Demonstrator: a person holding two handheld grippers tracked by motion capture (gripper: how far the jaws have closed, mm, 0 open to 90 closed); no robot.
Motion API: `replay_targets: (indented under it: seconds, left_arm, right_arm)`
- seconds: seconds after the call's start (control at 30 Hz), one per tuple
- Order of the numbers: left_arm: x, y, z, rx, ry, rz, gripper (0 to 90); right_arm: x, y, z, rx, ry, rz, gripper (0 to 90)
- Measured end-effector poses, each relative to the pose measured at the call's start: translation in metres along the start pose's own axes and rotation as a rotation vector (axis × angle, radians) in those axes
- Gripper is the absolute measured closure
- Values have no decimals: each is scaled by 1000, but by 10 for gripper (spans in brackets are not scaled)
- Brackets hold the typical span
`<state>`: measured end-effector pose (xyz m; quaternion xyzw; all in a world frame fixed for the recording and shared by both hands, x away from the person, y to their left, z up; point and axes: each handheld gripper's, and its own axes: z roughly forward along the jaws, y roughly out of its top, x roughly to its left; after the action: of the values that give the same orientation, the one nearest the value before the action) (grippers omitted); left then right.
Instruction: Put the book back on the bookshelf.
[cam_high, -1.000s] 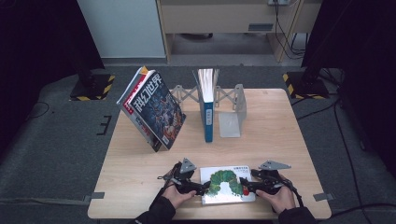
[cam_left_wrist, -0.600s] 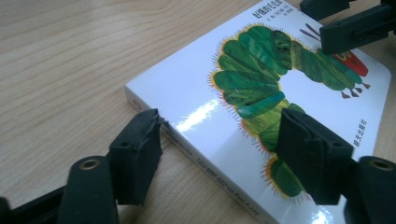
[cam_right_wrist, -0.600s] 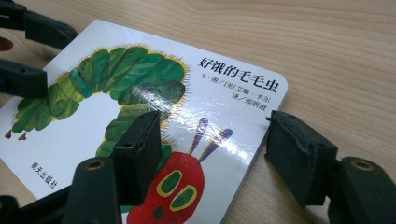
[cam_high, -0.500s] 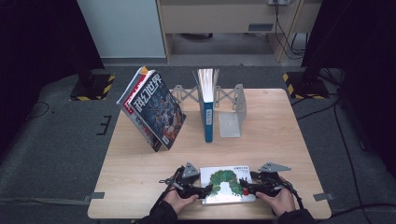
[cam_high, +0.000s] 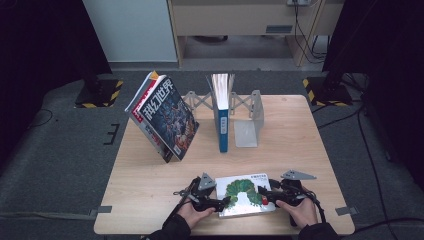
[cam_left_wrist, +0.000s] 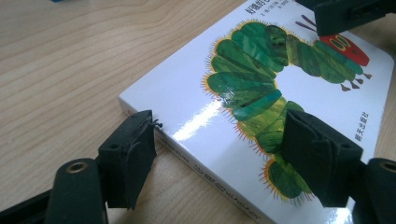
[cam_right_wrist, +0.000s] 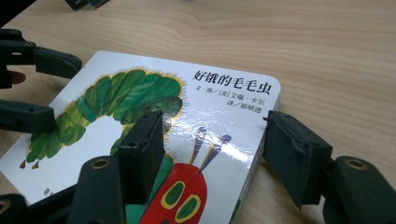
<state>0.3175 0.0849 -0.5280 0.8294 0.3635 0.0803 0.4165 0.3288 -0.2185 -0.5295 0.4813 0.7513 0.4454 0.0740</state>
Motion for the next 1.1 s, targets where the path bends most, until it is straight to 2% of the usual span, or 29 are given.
replay_targets:
  seconds: [0.13, 0.37, 0.53, 0.7, 0.93, 1.1]
  left_arm:
    - [-2, -1, 2, 2, -4, 10, 182]
    - [0, -1, 1, -4, -30, -19, 157]
    - [1, 0, 1, -7, -37, -28, 146]
    - [2, 0, 0, -15, -45, -34, 140]
    - [3, -1, 1, -22, -58, -42, 121]
    - [2, -2, 2, -26, -70, -37, 80]
  right_arm:
    - [0, 2, -1, -23, -2, -19, 383]
    - [-1, 8, -9, -126, 39, 14, 416]
    - [1, 11, -10, -154, 43, 20, 421]
    - [4, 14, -12, -210, 56, 36, 431]
    - [7, 15, -15, -241, 64, 72, 442]
    - [7, 13, -15, -226, 84, 111, 442]
